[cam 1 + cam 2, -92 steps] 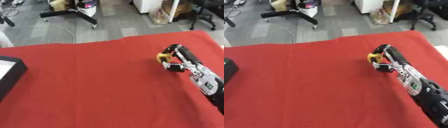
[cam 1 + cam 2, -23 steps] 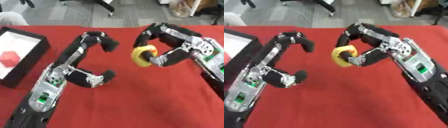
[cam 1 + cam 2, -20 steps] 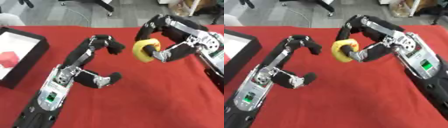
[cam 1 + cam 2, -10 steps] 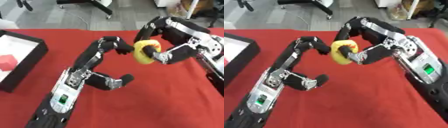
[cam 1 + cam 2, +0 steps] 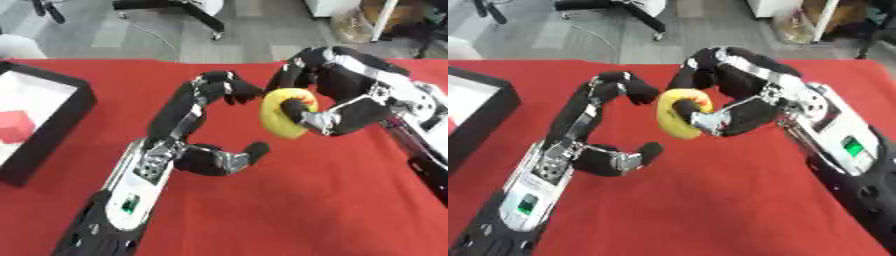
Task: Pick up the objects with one hand, pass them to the other hand, and then place them into the box on the other side of the table.
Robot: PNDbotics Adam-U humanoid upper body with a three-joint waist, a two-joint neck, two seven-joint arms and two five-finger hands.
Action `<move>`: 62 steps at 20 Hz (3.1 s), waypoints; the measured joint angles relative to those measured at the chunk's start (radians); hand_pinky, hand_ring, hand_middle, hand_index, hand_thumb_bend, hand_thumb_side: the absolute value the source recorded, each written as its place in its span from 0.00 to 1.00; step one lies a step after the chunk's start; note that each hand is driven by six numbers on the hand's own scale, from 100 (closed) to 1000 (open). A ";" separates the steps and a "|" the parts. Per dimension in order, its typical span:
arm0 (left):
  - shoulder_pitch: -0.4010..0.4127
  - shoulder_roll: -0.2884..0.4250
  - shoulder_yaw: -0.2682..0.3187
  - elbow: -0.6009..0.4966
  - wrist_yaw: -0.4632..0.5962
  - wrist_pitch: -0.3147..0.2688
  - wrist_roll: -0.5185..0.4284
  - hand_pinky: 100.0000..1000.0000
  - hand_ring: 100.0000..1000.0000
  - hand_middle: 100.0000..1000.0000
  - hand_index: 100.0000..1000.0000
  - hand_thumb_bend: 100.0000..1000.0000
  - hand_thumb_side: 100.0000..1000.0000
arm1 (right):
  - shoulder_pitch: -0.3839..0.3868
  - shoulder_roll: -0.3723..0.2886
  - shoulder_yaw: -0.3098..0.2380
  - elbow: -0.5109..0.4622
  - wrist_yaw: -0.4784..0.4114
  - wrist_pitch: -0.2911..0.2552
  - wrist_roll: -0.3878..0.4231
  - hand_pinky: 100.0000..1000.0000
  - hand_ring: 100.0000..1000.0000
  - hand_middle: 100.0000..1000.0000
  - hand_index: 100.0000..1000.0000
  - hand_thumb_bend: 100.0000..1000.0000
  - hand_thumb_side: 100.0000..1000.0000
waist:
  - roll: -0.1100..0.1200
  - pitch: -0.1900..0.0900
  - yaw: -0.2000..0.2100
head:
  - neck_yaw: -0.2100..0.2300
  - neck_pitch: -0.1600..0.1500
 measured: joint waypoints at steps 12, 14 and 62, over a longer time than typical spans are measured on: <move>0.000 -0.008 -0.024 0.020 -0.096 0.031 0.085 0.45 0.48 0.50 0.70 0.37 0.46 | 0.003 0.008 -0.005 0.000 -0.082 0.075 0.047 0.50 0.65 0.31 0.15 0.00 0.00 | 0.000 0.000 -0.005 | 0.000 0.000; 0.000 -0.008 -0.025 0.020 -0.099 0.021 0.081 0.45 0.47 0.49 0.69 0.36 0.45 | 0.003 0.008 -0.007 0.000 -0.089 0.079 0.049 0.50 0.65 0.31 0.15 0.00 0.00 | 0.000 0.000 -0.005 | 0.000 0.000; 0.001 -0.007 -0.056 -0.035 -0.126 -0.126 0.243 0.50 0.45 0.42 0.46 0.02 0.17 | 0.001 0.020 -0.015 0.031 -0.082 0.102 0.199 0.50 0.65 0.30 0.15 0.00 0.00 | -0.006 0.000 -0.012 | -0.028 0.001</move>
